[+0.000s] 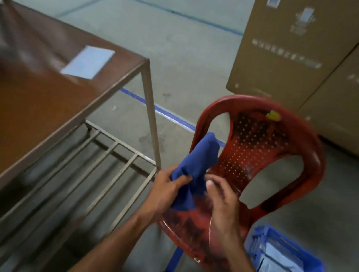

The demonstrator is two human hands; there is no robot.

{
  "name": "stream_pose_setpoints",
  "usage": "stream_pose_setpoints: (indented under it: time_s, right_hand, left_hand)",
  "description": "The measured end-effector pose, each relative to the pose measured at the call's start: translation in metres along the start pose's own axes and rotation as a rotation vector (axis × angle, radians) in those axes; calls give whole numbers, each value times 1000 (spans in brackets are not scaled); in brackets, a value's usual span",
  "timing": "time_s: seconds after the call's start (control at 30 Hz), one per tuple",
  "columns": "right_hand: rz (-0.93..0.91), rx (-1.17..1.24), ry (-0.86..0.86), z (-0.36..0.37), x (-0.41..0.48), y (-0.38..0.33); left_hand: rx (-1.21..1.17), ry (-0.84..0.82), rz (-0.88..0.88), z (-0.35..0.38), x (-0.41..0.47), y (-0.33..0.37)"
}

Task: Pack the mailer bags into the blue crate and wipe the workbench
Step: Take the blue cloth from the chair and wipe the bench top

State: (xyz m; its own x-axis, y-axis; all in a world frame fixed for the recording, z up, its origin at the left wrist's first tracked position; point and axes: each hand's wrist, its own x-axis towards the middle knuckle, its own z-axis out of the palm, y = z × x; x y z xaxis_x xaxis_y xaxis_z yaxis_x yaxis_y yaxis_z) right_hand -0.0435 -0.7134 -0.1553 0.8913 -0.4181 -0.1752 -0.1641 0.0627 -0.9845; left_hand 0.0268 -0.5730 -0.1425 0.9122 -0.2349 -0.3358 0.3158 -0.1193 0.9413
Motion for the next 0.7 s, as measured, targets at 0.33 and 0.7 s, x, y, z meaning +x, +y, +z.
stream_pose_setpoints:
  time_s: [0.33, 0.7]
  right_hand:
    - [354, 653, -351, 27, -107, -121]
    - [-41, 16, -888, 83, -127, -192]
  left_hand:
    - [420, 65, 473, -43, -195, 110]
    - [243, 9, 161, -163, -256, 134]
